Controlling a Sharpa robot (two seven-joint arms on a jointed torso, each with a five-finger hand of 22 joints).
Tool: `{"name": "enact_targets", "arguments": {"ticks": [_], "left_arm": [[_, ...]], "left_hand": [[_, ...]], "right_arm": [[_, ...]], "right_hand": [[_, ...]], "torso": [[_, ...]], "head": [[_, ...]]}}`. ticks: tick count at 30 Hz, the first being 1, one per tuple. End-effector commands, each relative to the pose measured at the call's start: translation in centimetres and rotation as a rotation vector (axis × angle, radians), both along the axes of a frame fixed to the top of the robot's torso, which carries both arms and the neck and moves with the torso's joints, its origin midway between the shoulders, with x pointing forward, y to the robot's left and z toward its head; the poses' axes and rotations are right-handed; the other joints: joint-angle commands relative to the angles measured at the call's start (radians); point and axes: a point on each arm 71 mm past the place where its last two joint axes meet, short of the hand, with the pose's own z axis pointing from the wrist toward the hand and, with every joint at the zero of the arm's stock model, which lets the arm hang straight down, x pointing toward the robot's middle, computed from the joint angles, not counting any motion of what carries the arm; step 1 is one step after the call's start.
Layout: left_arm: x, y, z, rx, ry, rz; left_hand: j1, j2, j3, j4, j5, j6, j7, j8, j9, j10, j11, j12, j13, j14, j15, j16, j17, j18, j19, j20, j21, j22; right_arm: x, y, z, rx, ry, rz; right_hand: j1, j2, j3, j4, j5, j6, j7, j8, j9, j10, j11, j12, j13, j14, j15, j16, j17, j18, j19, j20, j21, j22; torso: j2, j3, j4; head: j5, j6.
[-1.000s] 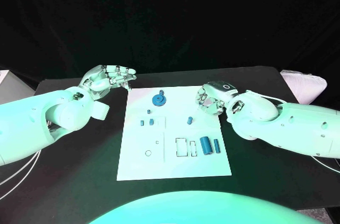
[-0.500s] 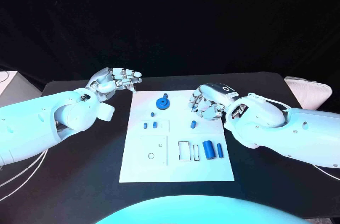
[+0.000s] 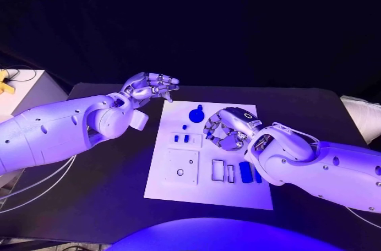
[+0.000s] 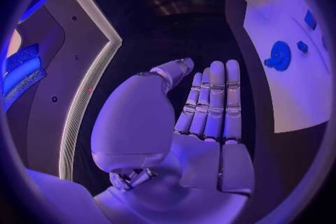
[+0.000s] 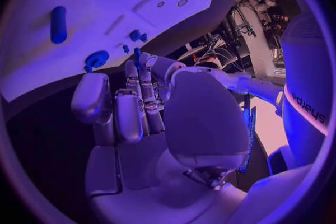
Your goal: Assemble the parts on the task board
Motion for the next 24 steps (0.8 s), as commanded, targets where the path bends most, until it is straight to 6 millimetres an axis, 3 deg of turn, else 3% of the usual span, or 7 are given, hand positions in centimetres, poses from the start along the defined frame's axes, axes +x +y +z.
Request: {"name": "enact_targets", "arguments": {"ticks": [1, 6, 11, 18, 24], "left_arm": [[0.0, -0.3, 0.1, -0.015, -0.004, 0.004], [0.0, -0.5, 0.1, -0.018, -0.003, 0.002], [0.1, -0.6, 0.1, -0.019, -0.003, -0.001], [0.1, -0.7, 0.1, -0.02, -0.002, -0.004], [0.1, -0.7, 0.1, -0.021, -0.001, -0.006]], "left_hand": [[0.009, -0.002, 0.0, -0.007, 0.001, -0.006, -0.003, 0.001, -0.001, -0.006, 0.001, 0.0, -0.002, 0.002, 0.004, -0.005, -0.001, 0.013, 0.005, 0.001, -0.003, 0.001], [0.009, -0.002, 0.0, -0.007, 0.001, -0.006, -0.003, 0.001, -0.001, -0.006, 0.001, 0.0, -0.002, 0.002, 0.004, -0.005, -0.001, 0.013, 0.005, 0.001, -0.003, 0.001], [0.009, -0.002, 0.0, -0.007, 0.001, -0.006, -0.003, 0.001, -0.001, -0.006, 0.001, 0.0, -0.002, 0.002, 0.004, -0.005, -0.001, 0.013, 0.005, 0.001, -0.003, 0.001], [0.009, -0.001, -0.001, -0.007, 0.001, -0.005, -0.003, 0.002, -0.001, -0.006, 0.001, 0.001, -0.002, 0.002, 0.004, -0.005, -0.001, 0.013, 0.005, 0.001, -0.003, 0.001], [0.009, -0.001, -0.001, -0.007, 0.001, -0.005, -0.003, 0.002, -0.001, -0.006, 0.001, 0.001, -0.002, 0.002, 0.004, -0.005, -0.001, 0.013, 0.005, 0.001, -0.003, 0.001]], "right_arm": [[-0.6, 0.9, -0.6, 0.029, -0.029, 0.059], [-1.4, 1.9, -2.2, 0.034, -0.004, 0.081], [-1.7, 2.4, -3.3, 0.027, 0.004, 0.091], [-2.2, 2.9, -4.4, 0.012, 0.011, 0.101], [-2.4, 3.2, -4.7, 0.006, 0.011, 0.102]], "right_hand": [[0.022, 0.028, 0.005, -0.001, 0.003, 0.003, 0.001, 0.005, 0.002, 0.038, -0.031, 0.003, 0.001, 0.02, -0.008, -0.003, -0.001, -0.017, 0.008, 0.0, -0.005, 0.027], [0.022, 0.028, 0.006, -0.002, 0.005, 0.001, 0.001, 0.005, 0.002, 0.037, -0.03, 0.002, 0.002, 0.019, -0.007, -0.006, -0.004, -0.017, 0.007, 0.0, -0.009, 0.025], [0.023, 0.028, 0.007, -0.002, 0.006, 0.001, 0.001, 0.005, 0.002, 0.037, -0.03, 0.002, 0.002, 0.019, -0.007, -0.006, -0.006, -0.017, 0.007, 0.0, -0.009, 0.025], [0.023, 0.028, 0.007, -0.003, 0.007, 0.0, 0.002, 0.005, 0.003, 0.037, -0.03, 0.001, 0.002, 0.019, -0.007, -0.008, -0.007, -0.016, 0.007, 0.0, -0.01, 0.025], [0.023, 0.028, 0.007, -0.003, 0.007, 0.0, 0.002, 0.005, 0.003, 0.037, -0.03, 0.001, 0.002, 0.019, -0.007, -0.008, -0.007, -0.016, 0.007, 0.0, -0.01, 0.025]], "torso": [[0.001, 0.0016, -0.0014], [0.001, 0.0015, -0.0006], [0.0, 0.0005, -0.0013], [0.0, 0.0007, -0.0023], [0.001, 0.0011, -0.0009]], "head": [[0.046, -0.015], [0.094, -0.02], [0.119, -0.02], [0.136, -0.02], [0.138, -0.02]]}}
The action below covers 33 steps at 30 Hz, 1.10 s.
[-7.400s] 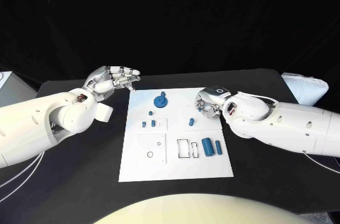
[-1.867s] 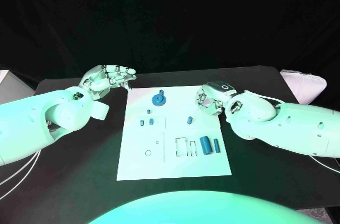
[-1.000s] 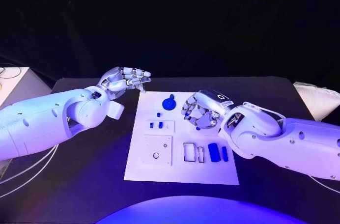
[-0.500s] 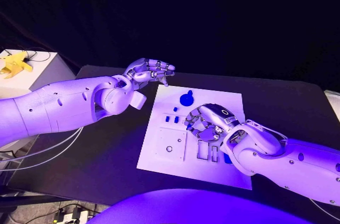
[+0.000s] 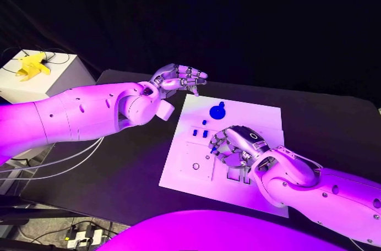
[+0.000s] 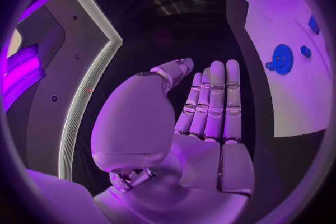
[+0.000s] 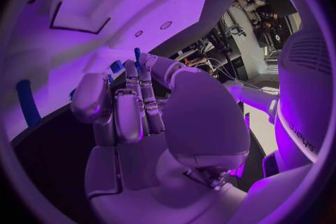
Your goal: Assemble the parts on the task board
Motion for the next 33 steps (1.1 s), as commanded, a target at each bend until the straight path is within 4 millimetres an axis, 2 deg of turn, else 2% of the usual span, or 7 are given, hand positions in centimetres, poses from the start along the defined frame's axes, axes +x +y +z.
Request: {"name": "enact_targets", "arguments": {"ticks": [1, 7, 33], "left_arm": [[0.0, -0.2, 0.1, -0.013, -0.003, -0.004], [0.0, -0.2, 0.1, -0.013, -0.002, -0.006], [0.0, -0.2, 0.0, -0.013, 0.004, -0.011]], "left_hand": [[0.009, -0.001, -0.001, -0.007, 0.001, -0.005, -0.003, 0.002, -0.001, -0.006, 0.001, 0.001, -0.001, 0.002, 0.004, -0.005, -0.001, 0.013, 0.005, 0.001, -0.003, 0.001], [0.009, -0.001, -0.002, -0.007, 0.001, -0.005, -0.003, 0.003, -0.002, -0.005, 0.001, 0.001, -0.001, 0.003, 0.004, -0.005, -0.001, 0.013, 0.005, 0.001, -0.003, 0.001], [0.009, -0.001, -0.002, -0.007, 0.001, -0.005, -0.003, 0.003, -0.002, -0.005, 0.001, 0.001, -0.001, 0.003, 0.004, -0.005, -0.001, 0.013, 0.005, 0.001, -0.003, 0.001]], "right_arm": [[-0.2, 0.3, 0.0, -0.007, -0.029, 0.02], [-0.4, 0.5, -0.4, -0.018, -0.028, 0.022], [-0.7, 1.2, -1.1, -0.045, -0.013, 0.032]], "right_hand": [[0.023, 0.028, 0.005, 0.0, 0.007, 0.0, 0.002, 0.005, 0.002, 0.037, -0.03, 0.003, 0.002, 0.019, -0.007, -0.003, -0.001, -0.017, 0.007, 0.0, -0.005, 0.024], [0.022, 0.028, 0.005, 0.0, 0.008, 0.0, 0.003, 0.005, 0.002, 0.037, -0.029, 0.002, 0.002, 0.019, -0.007, -0.004, -0.001, -0.017, 0.007, 0.0, -0.005, 0.025], [0.021, 0.028, 0.006, -0.001, 0.007, -0.001, 0.003, 0.005, 0.003, 0.037, -0.029, 0.001, 0.003, 0.019, -0.006, -0.004, 0.0, -0.017, 0.008, 0.0, -0.005, 0.025]], "torso": [[0.0, 0.0003, 0.0004], [0.0, 0.0013, -0.0004], [0.0, 0.0001, 0.0009]], "head": [[0.002, 0.0], [0.002, 0.0], [-0.002, 0.0]]}}
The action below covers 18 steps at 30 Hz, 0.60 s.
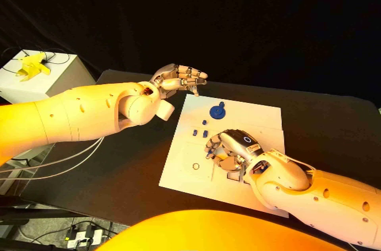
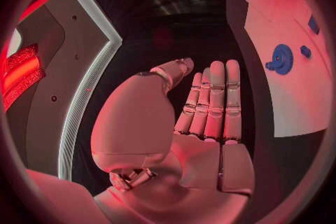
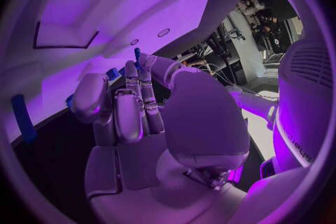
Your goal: Assemble the parts on the task board
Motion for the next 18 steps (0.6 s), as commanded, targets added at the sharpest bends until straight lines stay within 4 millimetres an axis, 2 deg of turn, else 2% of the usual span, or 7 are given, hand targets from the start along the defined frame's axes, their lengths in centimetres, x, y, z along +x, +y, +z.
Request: {"name": "enact_targets", "arguments": {"ticks": [1, 18], "left_arm": [[-0.03, -0.2, 0.07, -0.013, 0.001, -0.011], [-0.02, -0.15, 0.05, -0.012, 0.003, -0.009]], "left_hand": [[0.009, -0.001, -0.002, -0.007, 0.001, -0.005, -0.003, 0.003, -0.002, -0.005, 0.001, 0.001, -0.002, 0.003, 0.004, -0.005, -0.001, 0.013, 0.005, 0.001, -0.003, 0.001], [0.007, -0.001, -0.004, -0.006, 0.001, -0.005, -0.003, 0.004, -0.002, -0.004, 0.001, 0.003, -0.003, 0.003, 0.004, -0.007, -0.002, 0.013, 0.005, 0.002, -0.003, 0.001]], "right_arm": [[-0.12, 0.08, -0.23, -0.024, 0.001, 0.012], [-0.16, 0.12, -0.82, -0.042, 0.015, 0.007]], "right_hand": [[0.017, 0.024, 0.006, -0.001, 0.003, 0.0, 0.004, 0.003, 0.001, 0.037, -0.029, 0.007, 0.001, 0.019, -0.006, -0.004, -0.001, -0.017, 0.008, 0.0, -0.005, 0.026], [0.017, 0.024, 0.006, -0.002, 0.004, -0.001, 0.004, 0.004, 0.002, 0.038, -0.029, 0.006, 0.002, 0.019, -0.006, -0.005, -0.002, -0.017, 0.008, 0.0, -0.008, 0.025]], "torso": [[0.0, -0.0007, 0.0001], [0.0, 0.0001, -0.0006]], "head": [[-0.002, 0.0], [0.0, 0.0]]}}
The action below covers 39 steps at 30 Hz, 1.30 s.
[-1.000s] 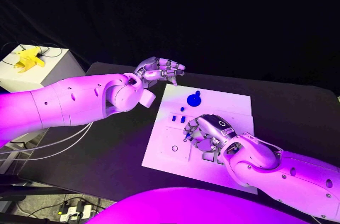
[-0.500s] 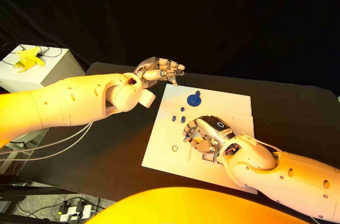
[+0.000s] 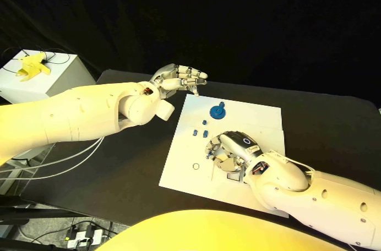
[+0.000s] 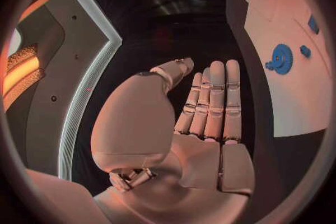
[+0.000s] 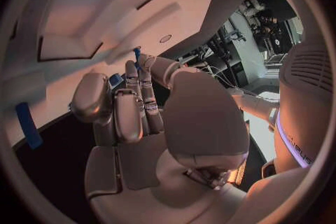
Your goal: Assemble the parts on the task board
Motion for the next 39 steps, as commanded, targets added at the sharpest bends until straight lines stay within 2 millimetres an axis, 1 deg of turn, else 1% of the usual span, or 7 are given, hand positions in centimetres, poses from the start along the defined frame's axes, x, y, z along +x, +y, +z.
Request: {"name": "enact_targets", "arguments": {"ticks": [1, 20, 23, 26, 28, 30, 39], "left_arm": [[-0.03, -0.18, 0.07, -0.013, 0.001, -0.01], [-0.06, -0.12, 0.07, -0.012, 0.003, -0.012], [-0.07, -0.11, 0.06, -0.012, 0.004, -0.012], [-0.07, -0.11, 0.05, -0.011, 0.005, -0.012], [-0.07, -0.1, 0.05, -0.011, 0.006, -0.012], [-0.06, -0.09, 0.05, -0.011, 0.006, -0.012], [-0.05, 0.01, 0.03, -0.009, 0.008, -0.01]], "left_hand": [[0.007, -0.001, -0.001, -0.003, 0.001, -0.004, -0.003, 0.004, -0.001, -0.004, 0.001, 0.003, -0.001, 0.003, 0.004, -0.007, -0.001, 0.013, 0.005, 0.002, -0.003, 0.001], [0.007, -0.001, -0.001, -0.003, 0.001, -0.004, -0.003, 0.004, -0.001, -0.004, 0.001, 0.003, -0.001, 0.003, 0.004, -0.007, -0.001, 0.013, 0.005, 0.002, -0.003, 0.001], [0.007, -0.001, -0.001, -0.003, 0.001, -0.004, -0.003, 0.004, -0.001, -0.004, 0.001, 0.003, -0.001, 0.003, 0.004, -0.007, -0.001, 0.013, 0.005, 0.002, -0.003, 0.001], [0.007, -0.001, -0.001, -0.003, 0.001, -0.004, -0.003, 0.004, -0.001, -0.004, 0.001, 0.003, -0.001, 0.003, 0.004, -0.007, -0.001, 0.013, 0.005, 0.002, -0.003, 0.001], [0.007, -0.001, -0.001, -0.003, 0.001, -0.004, -0.003, 0.004, -0.001, -0.004, 0.001, 0.003, -0.001, 0.003, 0.004, -0.007, -0.001, 0.013, 0.005, 0.002, -0.003, 0.001], [0.007, -0.001, -0.001, -0.003, 0.001, -0.004, -0.003, 0.004, -0.001, -0.004, 0.001, 0.003, -0.001, 0.003, 0.004, -0.007, -0.001, 0.013, 0.005, 0.002, -0.003, 0.001], [0.007, 0.0, -0.002, -0.003, 0.001, -0.006, -0.003, 0.005, -0.002, -0.006, 0.001, 0.003, -0.003, 0.003, 0.004, -0.008, -0.001, 0.013, 0.004, 0.002, -0.004, 0.001]], "right_arm": [[-0.12, 0.13, -0.24, -0.02, 0.002, 0.011], [-0.29, 0.6, -0.63, -0.035, 0.009, 0.02], [-0.42, 0.74, -0.77, -0.05, 0.02, 0.04], [-0.54, 0.84, -0.94, -0.065, 0.034, 0.063], [-0.61, 0.88, -1.04, -0.076, 0.043, 0.073], [-0.66, 0.87, -1.15, -0.088, 0.052, 0.082], [-0.6, 0.46, -1.15, -0.09, 0.047, 0.072]], "right_hand": [[0.011, 0.019, 0.007, -0.002, 0.003, 0.001, 0.005, 0.004, 0.0, 0.038, -0.029, 0.003, 0.002, 0.019, -0.006, -0.005, -0.001, -0.017, 0.008, 0.0, -0.003, 0.025], [0.011, 0.019, 0.007, -0.002, 0.003, 0.001, 0.005, 0.004, 0.0, 0.038, -0.029, 0.003, 0.002, 0.019, -0.006, -0.005, -0.001, -0.017, 0.008, 0.0, -0.003, 0.025], [0.001, 0.016, 0.003, 0.001, 0.002, -0.005, 0.009, 0.002, 0.003, 0.032, -0.025, -0.005, 0.003, 0.016, -0.003, -0.013, -0.012, -0.014, 0.003, 0.002, -0.021, 0.019], [-0.011, 0.006, -0.011, 0.003, 0.009, -0.016, 0.014, -0.002, 0.006, 0.018, -0.02, -0.017, 0.002, 0.007, 0.002, -0.03, -0.032, -0.009, -0.009, 0.006, -0.055, 0.006], [-0.028, -0.008, -0.026, 0.009, 0.037, -0.034, 0.02, -0.011, 0.005, -0.008, -0.011, -0.035, -0.003, -0.002, 0.011, -0.041, -0.048, -0.005, -0.022, 0.012, -0.091, -0.007], [-0.032, -0.014, -0.033, 0.01, 0.044, -0.042, 0.023, -0.017, 0.004, -0.018, -0.005, -0.044, -0.005, -0.007, 0.015, -0.045, -0.054, -0.003, -0.029, 0.016, -0.108, -0.012], [-0.037, -0.031, -0.046, 0.01, 0.046, -0.059, 0.033, -0.032, 0.001, -0.05, 0.007, -0.061, -0.011, -0.025, 0.025, -0.057, -0.074, 0.002, -0.043, 0.026, -0.141, -0.023]], "torso": [[0.0, 0.0, -0.0005], [-0.001, -0.0004, -0.0002], [0.0, -0.0005, -0.0005], [0.0, -0.0004, -0.0007], [-0.001, -0.0007, -0.0008], [-0.001, -0.0005, -0.0008], [0.0, 0.0006, -0.0009]], "head": [[-0.001, 0.0], [0.0, 0.0], [0.001, 0.0], [0.001, 0.0], [0.001, 0.0], [0.001, 0.0], [0.0, 0.0]]}}
